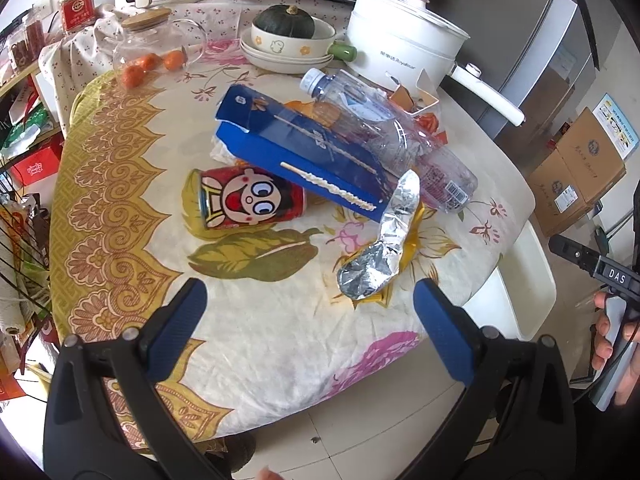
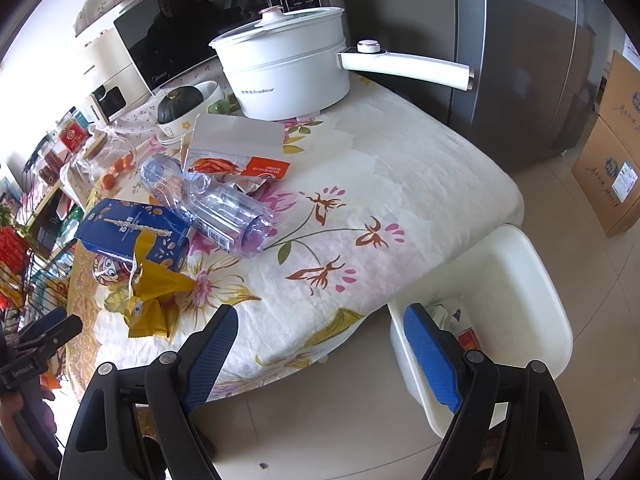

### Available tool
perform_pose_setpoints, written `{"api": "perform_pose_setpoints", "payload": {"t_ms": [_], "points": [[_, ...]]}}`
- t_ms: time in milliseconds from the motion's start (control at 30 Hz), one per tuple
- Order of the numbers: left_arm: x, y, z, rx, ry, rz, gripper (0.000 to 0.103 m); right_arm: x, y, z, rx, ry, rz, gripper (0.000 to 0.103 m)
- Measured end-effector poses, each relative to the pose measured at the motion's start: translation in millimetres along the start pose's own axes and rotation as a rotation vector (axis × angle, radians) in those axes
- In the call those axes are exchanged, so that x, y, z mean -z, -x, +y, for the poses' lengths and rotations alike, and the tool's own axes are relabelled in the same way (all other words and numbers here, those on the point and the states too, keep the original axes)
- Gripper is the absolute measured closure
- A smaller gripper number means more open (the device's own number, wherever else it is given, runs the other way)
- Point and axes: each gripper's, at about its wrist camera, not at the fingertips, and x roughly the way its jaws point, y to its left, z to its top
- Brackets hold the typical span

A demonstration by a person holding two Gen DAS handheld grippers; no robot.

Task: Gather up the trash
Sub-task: 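Move both tools back to the table and grasp the foil wrapper with the left tool, then grasp the red cartoon-face can with the right tool while the left tool holds the foil wrapper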

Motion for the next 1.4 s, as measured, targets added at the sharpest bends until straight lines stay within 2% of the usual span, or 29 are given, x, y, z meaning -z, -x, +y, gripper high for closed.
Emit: {"api": "perform_pose_setpoints", "payload": {"t_ms": [233,367,467,567,667,733,833,1000,1167,1400], "points": [[-2.9,-27.9,-23.6,0.101,-0.098,0.06,0.001,-1.0,-7.0,7.6,-0.006,-0.002,0.015,0.016],[-5.6,-49.2,-36.6,0.091,-0.141,0.075,0.002,-1.3,-9.4,9.3,-0.008,-0.002,0.022,0.016],[-8.0,-67.6,-41.8,0.088,-0.144,0.112,0.008,-1.3,-11.6,9.3,-0.005,-0.001,0.028,0.016],[-9.7,-83.6,-44.6,0.103,-0.12,0.146,0.018,-0.6,-13.0,8.2,-0.002,-0.005,0.032,0.016],[-10.5,-90.1,-45.6,0.118,-0.098,0.161,0.033,0.0,-13.7,6.0,0.002,-0.01,0.035,0.016],[-10.3,-90.9,-47.2,0.123,-0.092,0.166,0.05,0.1,-13.9,4.5,0.005,-0.013,0.036,0.016],[-10.6,-90.2,-50.2,0.126,-0.091,0.174,0.07,0.3,-13.1,2.7,0.01,-0.017,0.036,0.016],[-10.2,-71.2,-44.6,0.138,-0.077,0.145,0.073,0.0,-11.9,1.4,0.015,-0.018,0.031,0.016],[-5.7,-37.9,-23.3,0.151,-0.047,0.098,0.074,-0.1,-13.0,9.1,0.014,-0.001,0.028,0.016],[5.3,5.1,23.2,0.123,0.011,0.011,0.074,1.9,-24.0,41.1,-0.014,0.048,0.037,0.016]]}}
